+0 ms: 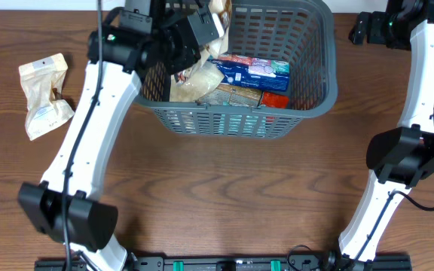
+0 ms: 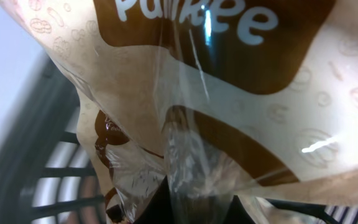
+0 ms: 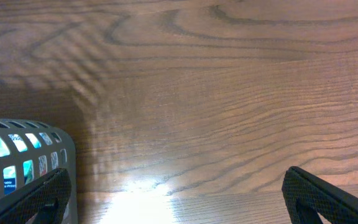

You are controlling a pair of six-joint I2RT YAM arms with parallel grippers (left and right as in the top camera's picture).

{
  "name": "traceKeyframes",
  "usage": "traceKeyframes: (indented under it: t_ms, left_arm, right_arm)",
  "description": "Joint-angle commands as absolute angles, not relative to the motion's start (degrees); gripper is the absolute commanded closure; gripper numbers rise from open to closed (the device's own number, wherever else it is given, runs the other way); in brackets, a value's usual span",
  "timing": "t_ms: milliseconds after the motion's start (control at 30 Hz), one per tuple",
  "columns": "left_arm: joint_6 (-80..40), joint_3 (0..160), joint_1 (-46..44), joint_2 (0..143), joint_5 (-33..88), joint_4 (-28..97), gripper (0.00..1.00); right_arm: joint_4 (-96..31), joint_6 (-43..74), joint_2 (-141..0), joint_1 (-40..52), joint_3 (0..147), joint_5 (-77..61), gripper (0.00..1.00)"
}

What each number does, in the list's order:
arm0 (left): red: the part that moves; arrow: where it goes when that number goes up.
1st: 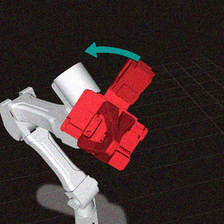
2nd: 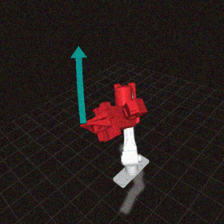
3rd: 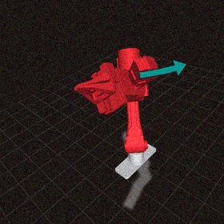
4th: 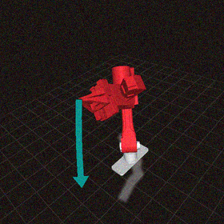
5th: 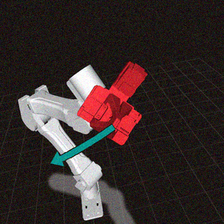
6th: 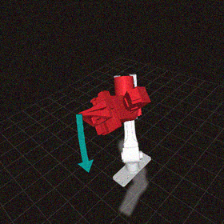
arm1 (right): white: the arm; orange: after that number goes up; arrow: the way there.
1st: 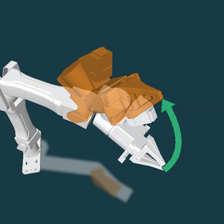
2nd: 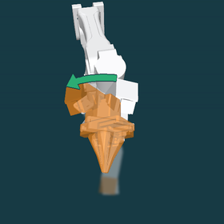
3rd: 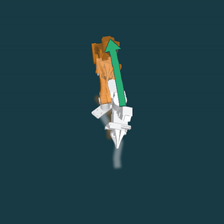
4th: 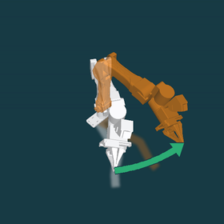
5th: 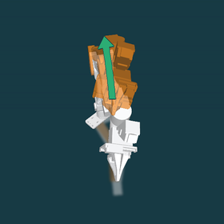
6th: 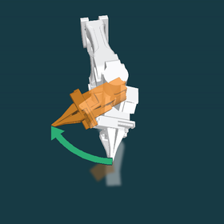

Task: Pack container
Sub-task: 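Release the printed pouch into the basket and withdraw the left gripper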

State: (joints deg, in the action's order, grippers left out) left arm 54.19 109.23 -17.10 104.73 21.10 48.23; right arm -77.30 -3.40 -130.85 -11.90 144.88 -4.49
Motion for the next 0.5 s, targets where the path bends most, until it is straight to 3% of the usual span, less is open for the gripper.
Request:
traceKeyframes:
  t_ms: [0, 100, 133, 200, 267, 467]
  left_arm:
    - [55.7, 109.62, -17.17, 107.15, 21.93, 50.28, 0.94]
    - [55.68, 109.62, -17.17, 108.73, 20.49, 52.69, 0.88]
    - [55.68, 109.62, -17.17, 108.99, 19.86, 53.63, 0.7]
    - [55.66, 109.62, -17.17, 108.97, 19.86, 54.04, 0.66]
    - [55.66, 109.65, -17.17, 108.55, 19.86, 53.95, 0.46]
    - [52.36, 109.65, -17.17, 105.06, 18.68, 53.49, 0.27]
  right_arm:
    - [-77.38, -3.9, -130.74, -11.49, 144.57, -4.97, 0.01]
    - [-77.43, -3.92, -130.74, -11.49, 144.57, -4.97, 0.01]
    - [-77.43, -3.9, -130.74, -11.49, 144.57, -4.97, 0.01]
    - [-77.41, -3.92, -130.74, -11.49, 144.57, -4.97, 0.01]
    - [-77.41, -3.92, -130.74, -11.49, 144.57, -4.97, 0.01]
    - [-77.67, -3.95, -130.74, -11.49, 144.57, -4.97, 0.01]
